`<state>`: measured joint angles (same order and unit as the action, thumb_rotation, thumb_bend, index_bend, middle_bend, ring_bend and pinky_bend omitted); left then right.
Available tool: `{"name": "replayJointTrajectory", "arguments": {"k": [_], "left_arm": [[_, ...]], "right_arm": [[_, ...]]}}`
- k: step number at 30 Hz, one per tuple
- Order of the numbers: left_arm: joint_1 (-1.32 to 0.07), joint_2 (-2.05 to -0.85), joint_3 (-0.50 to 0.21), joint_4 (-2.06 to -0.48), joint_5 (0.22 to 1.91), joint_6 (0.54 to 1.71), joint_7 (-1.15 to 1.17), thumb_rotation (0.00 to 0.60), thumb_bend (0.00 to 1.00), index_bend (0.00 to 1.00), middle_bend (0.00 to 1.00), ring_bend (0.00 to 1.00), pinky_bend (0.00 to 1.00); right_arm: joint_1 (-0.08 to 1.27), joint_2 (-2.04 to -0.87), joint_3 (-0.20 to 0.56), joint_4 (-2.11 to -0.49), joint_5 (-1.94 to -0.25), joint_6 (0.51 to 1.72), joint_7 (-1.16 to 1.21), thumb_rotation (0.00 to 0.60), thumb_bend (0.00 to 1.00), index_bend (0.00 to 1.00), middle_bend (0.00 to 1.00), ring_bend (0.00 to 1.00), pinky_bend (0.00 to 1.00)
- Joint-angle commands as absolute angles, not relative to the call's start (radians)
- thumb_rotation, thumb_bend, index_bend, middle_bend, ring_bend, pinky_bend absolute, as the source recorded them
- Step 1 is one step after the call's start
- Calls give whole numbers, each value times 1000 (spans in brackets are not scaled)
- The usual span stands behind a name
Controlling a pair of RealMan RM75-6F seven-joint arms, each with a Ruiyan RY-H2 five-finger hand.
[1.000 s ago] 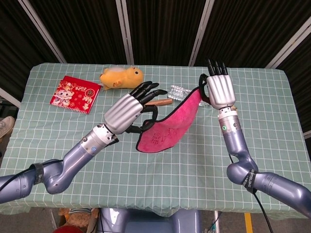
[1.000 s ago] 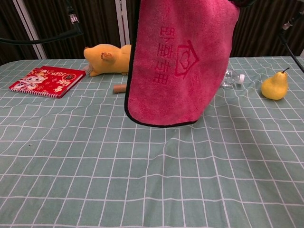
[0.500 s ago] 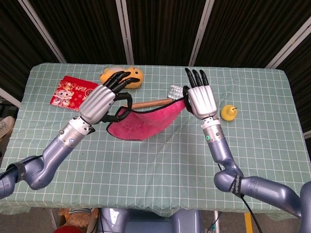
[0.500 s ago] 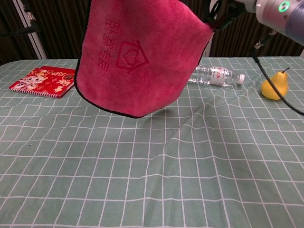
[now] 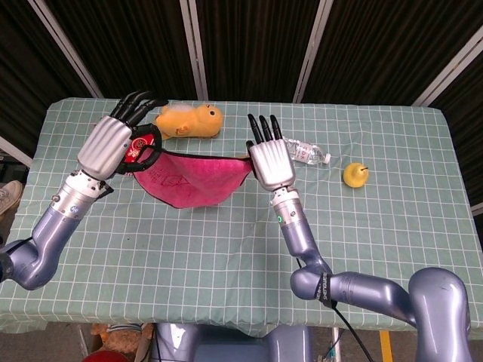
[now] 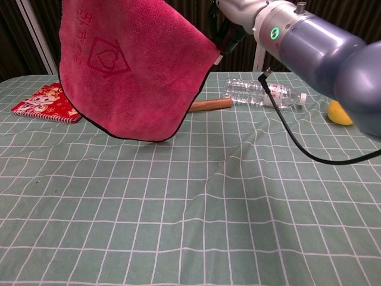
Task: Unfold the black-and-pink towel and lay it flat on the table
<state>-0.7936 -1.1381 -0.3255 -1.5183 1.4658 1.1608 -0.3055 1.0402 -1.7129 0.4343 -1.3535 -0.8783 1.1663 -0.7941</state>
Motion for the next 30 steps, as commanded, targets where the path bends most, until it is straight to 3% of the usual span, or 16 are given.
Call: {"name": "replayJointTrajectory", "arguments": {"k": [1,21,30], "left_arm": [[-797,-1149,-327,-1470,1443,1145,-339,600,478,696,127,0,16],[-929,-1313,-344,-1120,1395,1022,-480,600,478,699,129,0,16],[-946,-1337,-338,-1078,1411,1046,-496,600,478,700,129,0,16]], "right_arm": [[1070,-1747,445,-1294,-848,1142,-811,600,573,569,29,0,0],[1249,-1863,506,-756,-851,954,-656,600,573,569,30,0,0],[1255,-1861,503,-706,-895,975,-590,600,573,569,29,0,0]]}}
